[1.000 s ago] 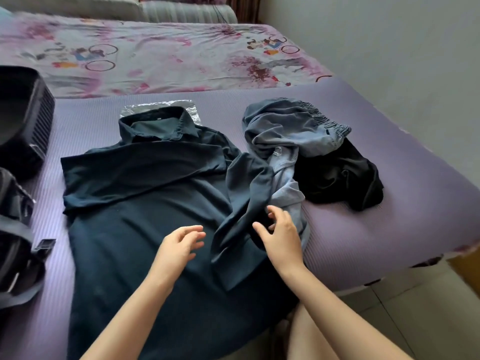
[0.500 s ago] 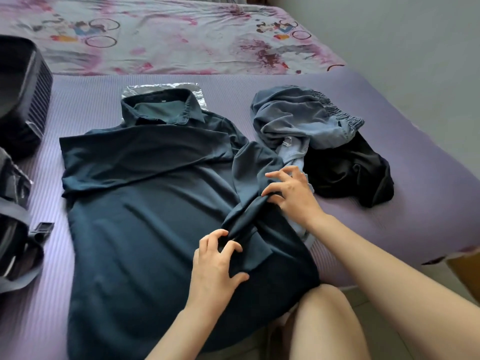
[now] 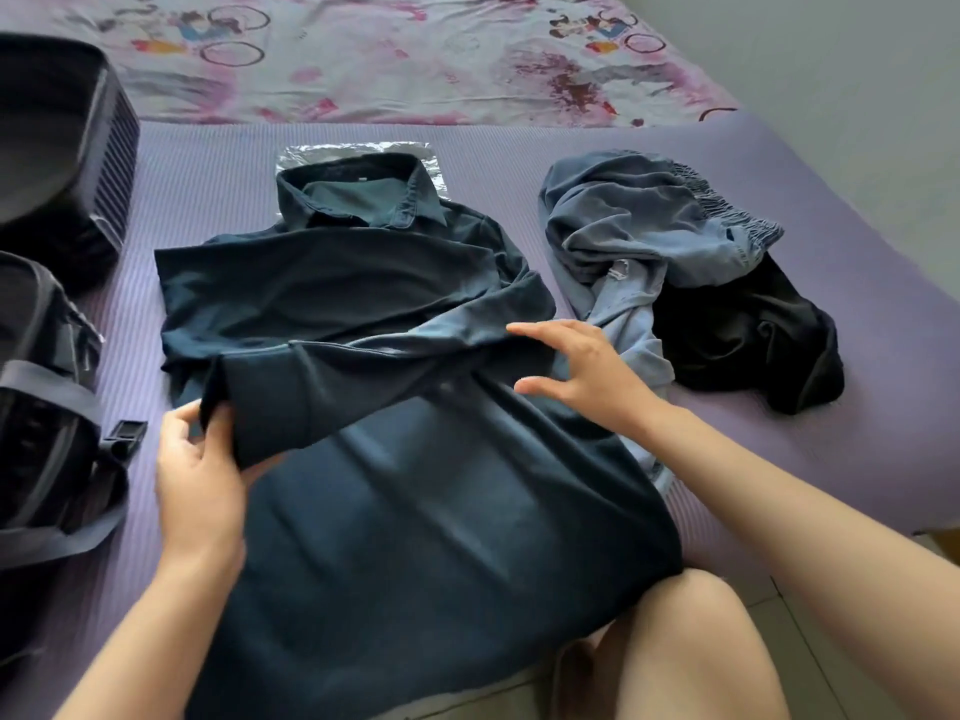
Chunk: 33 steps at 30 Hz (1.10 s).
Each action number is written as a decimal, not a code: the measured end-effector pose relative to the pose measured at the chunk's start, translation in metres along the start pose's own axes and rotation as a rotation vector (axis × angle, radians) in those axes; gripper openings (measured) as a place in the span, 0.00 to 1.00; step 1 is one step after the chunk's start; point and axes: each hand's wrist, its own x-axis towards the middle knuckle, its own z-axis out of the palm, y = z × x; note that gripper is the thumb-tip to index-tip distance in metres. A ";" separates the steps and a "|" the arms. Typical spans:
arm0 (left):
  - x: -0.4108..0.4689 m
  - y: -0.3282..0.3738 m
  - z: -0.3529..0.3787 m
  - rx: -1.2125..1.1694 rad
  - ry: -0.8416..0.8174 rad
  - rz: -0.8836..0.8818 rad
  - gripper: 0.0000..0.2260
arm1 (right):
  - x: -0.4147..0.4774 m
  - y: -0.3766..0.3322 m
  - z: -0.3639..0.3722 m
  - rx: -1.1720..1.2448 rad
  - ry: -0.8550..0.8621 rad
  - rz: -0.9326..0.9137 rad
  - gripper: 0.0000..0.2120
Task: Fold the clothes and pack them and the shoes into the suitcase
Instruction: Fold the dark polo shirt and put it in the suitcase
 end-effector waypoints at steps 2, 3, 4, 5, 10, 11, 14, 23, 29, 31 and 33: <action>0.008 -0.002 -0.011 -0.051 0.025 -0.131 0.08 | -0.001 0.001 0.007 -0.062 -0.066 0.022 0.31; 0.010 -0.006 -0.015 -0.039 0.020 -0.186 0.11 | -0.001 0.003 0.012 -0.097 -0.066 0.025 0.31; 0.010 -0.008 -0.016 -0.019 0.010 -0.232 0.14 | -0.001 0.005 0.015 -0.113 -0.044 0.035 0.30; 0.009 -0.010 -0.015 0.001 0.011 -0.255 0.15 | 0.001 0.005 0.019 -0.102 -0.009 0.058 0.28; 0.018 -0.006 -0.007 -0.039 0.106 -0.281 0.15 | 0.022 0.012 0.029 -0.034 0.127 0.152 0.20; 0.022 -0.007 -0.006 -0.002 0.092 -0.256 0.13 | 0.028 0.014 0.030 -0.047 0.141 0.160 0.21; 0.031 -0.007 -0.003 0.117 0.062 -0.155 0.01 | 0.047 0.019 0.028 -0.120 0.154 0.158 0.23; 0.069 0.006 0.002 0.087 0.046 0.245 0.07 | 0.084 0.026 0.030 -0.206 0.438 0.195 0.09; 0.104 0.050 0.010 0.242 -0.076 0.387 0.15 | 0.074 0.038 0.002 0.116 0.515 0.163 0.08; 0.096 0.049 0.011 0.206 -0.097 0.324 0.18 | 0.049 0.050 0.012 -0.140 0.312 -0.013 0.07; 0.083 0.037 0.004 0.192 -0.146 0.166 0.18 | 0.027 0.060 0.017 -0.359 0.096 -0.172 0.07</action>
